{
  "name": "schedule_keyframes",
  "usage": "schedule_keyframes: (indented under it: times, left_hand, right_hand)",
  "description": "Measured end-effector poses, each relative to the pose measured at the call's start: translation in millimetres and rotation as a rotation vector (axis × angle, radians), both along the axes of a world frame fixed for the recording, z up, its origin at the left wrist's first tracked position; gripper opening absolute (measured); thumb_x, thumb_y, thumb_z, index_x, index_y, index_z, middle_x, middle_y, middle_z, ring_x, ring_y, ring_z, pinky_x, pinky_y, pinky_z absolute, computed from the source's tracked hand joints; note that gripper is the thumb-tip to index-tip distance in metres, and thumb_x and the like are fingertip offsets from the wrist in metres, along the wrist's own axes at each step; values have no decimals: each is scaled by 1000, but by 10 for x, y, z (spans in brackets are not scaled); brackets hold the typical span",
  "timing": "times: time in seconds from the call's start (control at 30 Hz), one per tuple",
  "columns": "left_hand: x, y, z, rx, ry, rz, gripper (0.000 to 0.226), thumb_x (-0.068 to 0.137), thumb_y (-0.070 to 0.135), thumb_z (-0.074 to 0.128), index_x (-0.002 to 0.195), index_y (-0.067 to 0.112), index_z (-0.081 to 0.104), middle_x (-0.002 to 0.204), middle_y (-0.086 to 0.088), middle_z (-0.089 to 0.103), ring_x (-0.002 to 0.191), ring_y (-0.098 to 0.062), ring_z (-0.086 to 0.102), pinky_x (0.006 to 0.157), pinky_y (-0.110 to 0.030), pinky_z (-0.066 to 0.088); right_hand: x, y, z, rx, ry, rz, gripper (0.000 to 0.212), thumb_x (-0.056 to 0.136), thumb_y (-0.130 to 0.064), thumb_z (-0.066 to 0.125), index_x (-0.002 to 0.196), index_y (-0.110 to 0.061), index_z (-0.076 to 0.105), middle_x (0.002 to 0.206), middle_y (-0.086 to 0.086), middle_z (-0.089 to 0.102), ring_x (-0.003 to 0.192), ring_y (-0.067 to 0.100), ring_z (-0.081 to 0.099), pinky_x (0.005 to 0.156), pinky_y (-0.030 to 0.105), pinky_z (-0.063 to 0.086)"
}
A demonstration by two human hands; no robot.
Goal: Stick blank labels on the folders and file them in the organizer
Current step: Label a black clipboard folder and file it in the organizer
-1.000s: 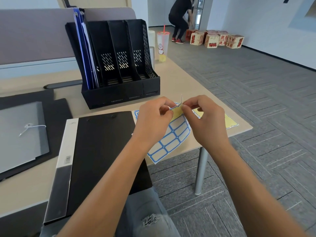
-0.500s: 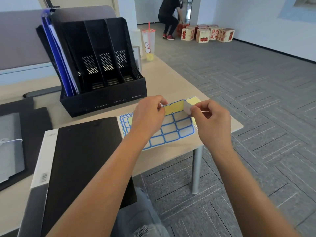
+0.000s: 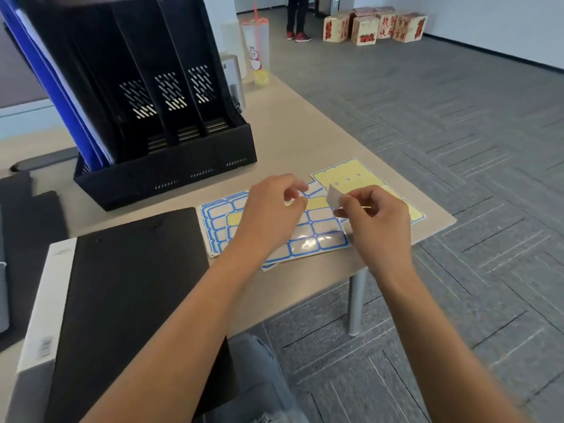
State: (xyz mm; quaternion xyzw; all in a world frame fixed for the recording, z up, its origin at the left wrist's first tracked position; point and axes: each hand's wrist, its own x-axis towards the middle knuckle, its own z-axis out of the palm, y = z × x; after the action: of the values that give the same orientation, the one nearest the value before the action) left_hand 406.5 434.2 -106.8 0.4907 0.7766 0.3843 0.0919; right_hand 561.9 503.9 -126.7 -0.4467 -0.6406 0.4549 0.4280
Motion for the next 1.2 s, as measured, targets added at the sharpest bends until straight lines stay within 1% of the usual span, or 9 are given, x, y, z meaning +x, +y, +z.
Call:
schedule_keyframes:
  times: [0.17, 0.43, 0.5, 0.7, 0.83, 0.9, 1.0, 1.1, 1.2]
  left_hand:
    - [220, -380, 117, 129, -86, 11, 21, 90, 12, 70, 109, 19, 75, 103, 9, 71, 94, -4, 64, 81, -13, 46]
    - [320, -999, 152, 224, -89, 93, 30, 88, 13, 71, 117, 20, 72, 111, 9, 68, 101, -7, 59, 94, -32, 49]
    - [316, -1200, 161, 251, -113, 136, 29, 87, 13, 73, 114, 23, 72, 109, 12, 69, 100, -6, 60, 92, -31, 50]
    - [185, -1797, 107, 358, -159, 307, 18, 93, 17, 68, 110, 21, 74, 102, 12, 72, 94, -4, 65, 87, -31, 53]
    - [81, -2166, 116, 374, -210, 376, 19, 97, 17, 63, 109, 24, 76, 99, 14, 74, 93, -4, 66, 84, -24, 53]
    - [38, -2306, 107, 386, -298, 407, 21, 97, 15, 62, 108, 25, 76, 95, 14, 74, 93, -6, 67, 86, -29, 55]
    - [3, -2474, 112, 402, -454, 420, 22, 97, 14, 60, 105, 26, 76, 91, 11, 75, 91, -9, 70, 88, -38, 58]
    - [-6, -2575, 130, 391, -539, 411, 20, 97, 13, 60, 102, 23, 77, 90, 7, 76, 89, -8, 71, 90, -39, 58]
    - [-68, -2599, 71, 344, -519, 456, 15, 96, 22, 64, 104, 27, 76, 90, 9, 75, 89, -7, 69, 91, -38, 57]
  right_hand:
    - [-96, -175, 104, 14, 43, 71, 11, 93, -12, 69, 85, -16, 74, 78, -6, 77, 83, 17, 78, 84, 41, 61]
    - [-218, -811, 343, 43, 99, 258, 18, 94, -14, 70, 81, -23, 78, 83, -7, 79, 90, 24, 75, 90, 51, 59]
    - [-267, -978, 366, 38, 93, 317, 16, 96, -14, 70, 85, -20, 80, 85, -9, 79, 91, 19, 76, 91, 48, 60]
    - [-434, -1434, 414, 142, 21, 515, 16, 99, -19, 69, 100, -25, 83, 99, -13, 80, 89, -5, 69, 81, 14, 50]
    - [-578, -1628, 386, 162, 5, 508, 8, 95, -21, 75, 99, -25, 80, 97, -13, 79, 94, 2, 72, 86, 24, 57]
    - [-651, -1699, 361, 149, -5, 505, 10, 92, -24, 79, 102, -24, 78, 98, -11, 79, 95, 4, 73, 88, 30, 59]
    - [-751, -1811, 337, 138, -54, 568, 13, 91, -29, 81, 102, -24, 79, 97, -13, 79, 93, 0, 72, 89, 23, 55]
    - [-839, -1887, 297, 130, -78, 606, 5, 91, -28, 79, 90, -23, 78, 84, -14, 76, 81, -2, 67, 81, 19, 50]
    - [-920, -1899, 224, 143, -108, 596, 12, 92, -29, 77, 83, -22, 73, 74, -13, 69, 71, 1, 60, 73, 22, 45]
